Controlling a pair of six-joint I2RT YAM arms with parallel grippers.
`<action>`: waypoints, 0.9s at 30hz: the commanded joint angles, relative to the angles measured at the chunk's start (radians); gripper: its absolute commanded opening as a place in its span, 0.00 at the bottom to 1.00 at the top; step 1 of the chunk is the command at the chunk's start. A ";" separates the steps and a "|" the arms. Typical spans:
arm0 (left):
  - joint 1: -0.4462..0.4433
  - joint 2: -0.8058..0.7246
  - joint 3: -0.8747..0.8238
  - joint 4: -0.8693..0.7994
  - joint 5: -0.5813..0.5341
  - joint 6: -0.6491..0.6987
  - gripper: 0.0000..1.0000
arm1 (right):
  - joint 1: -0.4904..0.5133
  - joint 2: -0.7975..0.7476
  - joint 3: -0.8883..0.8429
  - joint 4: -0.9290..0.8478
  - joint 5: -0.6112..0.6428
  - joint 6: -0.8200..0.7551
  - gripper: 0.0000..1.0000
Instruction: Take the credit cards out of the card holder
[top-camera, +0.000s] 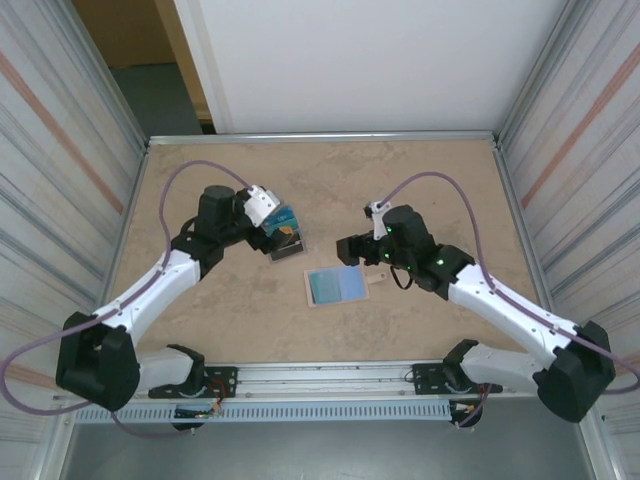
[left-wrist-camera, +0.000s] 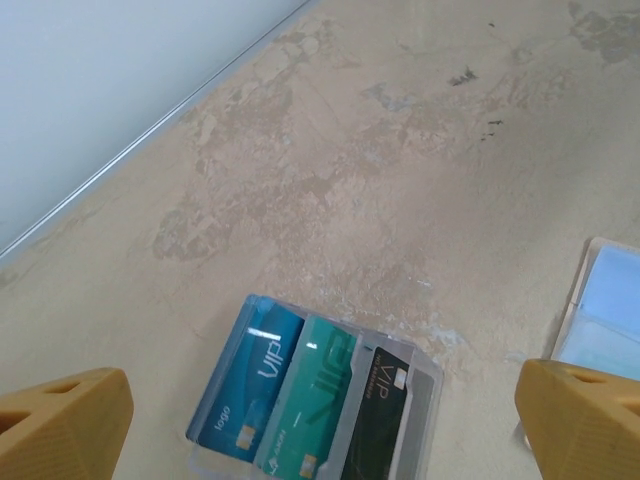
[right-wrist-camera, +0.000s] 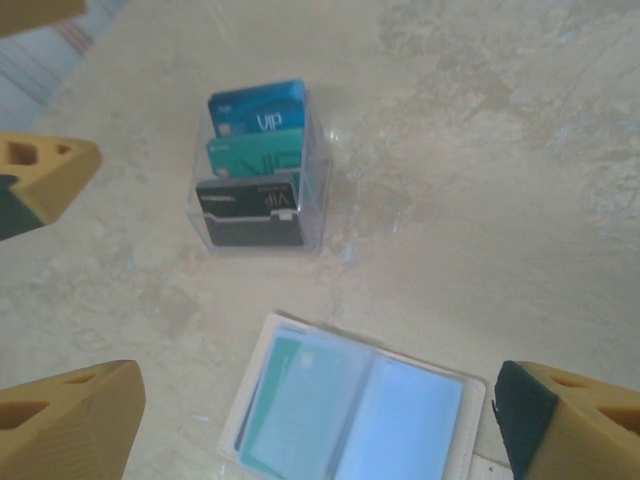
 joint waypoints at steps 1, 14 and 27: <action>-0.019 -0.072 -0.044 0.054 -0.135 -0.083 0.99 | 0.041 0.069 0.064 -0.080 0.083 0.009 0.87; -0.021 -0.224 -0.136 0.071 -0.216 -0.112 0.99 | 0.124 0.351 0.201 -0.191 0.053 0.044 0.66; -0.024 -0.200 -0.110 0.032 -0.292 -0.152 0.99 | 0.154 0.526 0.284 -0.273 0.039 0.095 0.49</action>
